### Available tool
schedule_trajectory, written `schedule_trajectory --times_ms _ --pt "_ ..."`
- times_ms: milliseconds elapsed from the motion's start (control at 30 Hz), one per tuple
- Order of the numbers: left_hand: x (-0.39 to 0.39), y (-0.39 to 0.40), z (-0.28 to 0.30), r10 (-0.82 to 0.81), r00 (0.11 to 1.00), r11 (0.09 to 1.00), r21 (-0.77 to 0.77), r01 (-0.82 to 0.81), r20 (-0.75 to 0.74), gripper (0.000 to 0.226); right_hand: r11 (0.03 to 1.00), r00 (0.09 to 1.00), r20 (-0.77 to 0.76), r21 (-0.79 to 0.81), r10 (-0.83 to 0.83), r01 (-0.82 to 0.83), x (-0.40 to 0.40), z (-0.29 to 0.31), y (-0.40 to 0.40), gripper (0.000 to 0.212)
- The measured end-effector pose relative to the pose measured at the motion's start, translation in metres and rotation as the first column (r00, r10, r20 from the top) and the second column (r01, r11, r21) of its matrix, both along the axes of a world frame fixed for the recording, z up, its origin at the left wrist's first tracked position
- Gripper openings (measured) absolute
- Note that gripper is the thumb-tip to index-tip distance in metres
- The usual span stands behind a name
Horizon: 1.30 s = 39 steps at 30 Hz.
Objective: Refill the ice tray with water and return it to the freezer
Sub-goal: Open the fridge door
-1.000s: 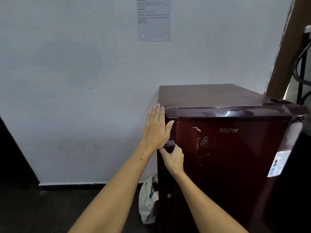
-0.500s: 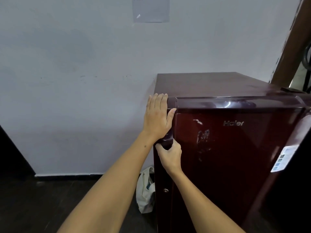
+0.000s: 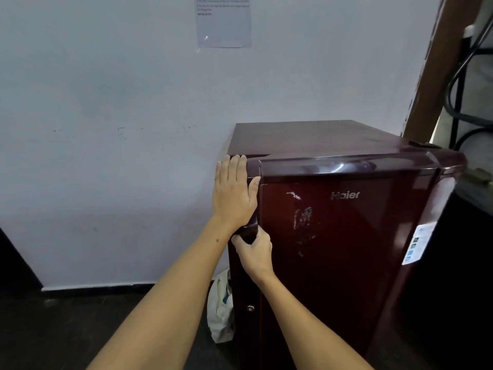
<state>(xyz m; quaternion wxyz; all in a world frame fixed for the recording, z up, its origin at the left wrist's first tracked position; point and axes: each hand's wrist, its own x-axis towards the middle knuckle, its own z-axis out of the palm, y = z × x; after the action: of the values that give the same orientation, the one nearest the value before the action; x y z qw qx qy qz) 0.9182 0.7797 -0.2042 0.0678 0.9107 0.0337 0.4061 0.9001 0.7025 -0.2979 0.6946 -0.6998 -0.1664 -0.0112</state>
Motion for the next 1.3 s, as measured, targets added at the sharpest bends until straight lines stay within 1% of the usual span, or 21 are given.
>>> schedule_trajectory --times_ms 100,333,533,700,867,967,1033,1200,1300 --pt "-0.024 -0.017 -0.003 0.024 0.999 1.0 -0.008 -0.024 0.033 0.054 0.999 0.999 0.012 0.013 0.03 -0.03 -0.021 -0.003 -0.019 0.007" --pt "-0.095 -0.073 -0.002 0.111 0.993 0.994 -0.003 -0.111 0.035 0.056 0.993 0.993 0.009 0.03 0.114 -0.114 -0.081 0.0 -0.081 0.009" --pt "-0.147 -0.138 -0.005 0.165 0.981 0.986 -0.03 -0.162 0.104 0.053 0.995 0.996 0.04 0.05 0.082 -0.084 -0.124 -0.009 -0.14 0.015" --pt "-0.181 -0.186 -0.006 0.207 0.974 0.978 -0.017 -0.207 0.094 0.054 0.996 0.997 0.06 0.073 0.04 -0.045 -0.155 -0.009 -0.186 0.015" --pt "-0.213 -0.232 -0.005 0.209 0.974 0.977 0.027 -0.212 0.094 0.052 0.995 0.994 0.097 0.094 -0.048 0.039 -0.179 -0.015 -0.237 0.01" --pt "-0.232 -0.267 -0.004 0.209 0.972 0.975 0.048 -0.215 0.106 0.052 0.987 0.982 0.133 0.1 -0.135 0.122 -0.19 -0.02 -0.269 0.006" --pt "-0.244 -0.293 -0.003 0.204 0.974 0.975 0.064 -0.211 0.102 0.052 0.977 0.966 0.161 0.103 -0.204 0.189 -0.197 -0.025 -0.292 0.008" --pt "-0.269 -0.36 0.002 0.168 0.985 0.982 0.082 -0.17 0.033 0.052 0.911 0.882 0.232 0.149 -0.41 0.384 -0.21 -0.03 -0.347 0.008" --pt "-0.281 -0.397 0.004 0.082 0.996 0.994 0.076 -0.083 0.018 0.051 0.849 0.807 0.263 0.156 -0.529 0.505 -0.217 -0.033 -0.381 0.008"
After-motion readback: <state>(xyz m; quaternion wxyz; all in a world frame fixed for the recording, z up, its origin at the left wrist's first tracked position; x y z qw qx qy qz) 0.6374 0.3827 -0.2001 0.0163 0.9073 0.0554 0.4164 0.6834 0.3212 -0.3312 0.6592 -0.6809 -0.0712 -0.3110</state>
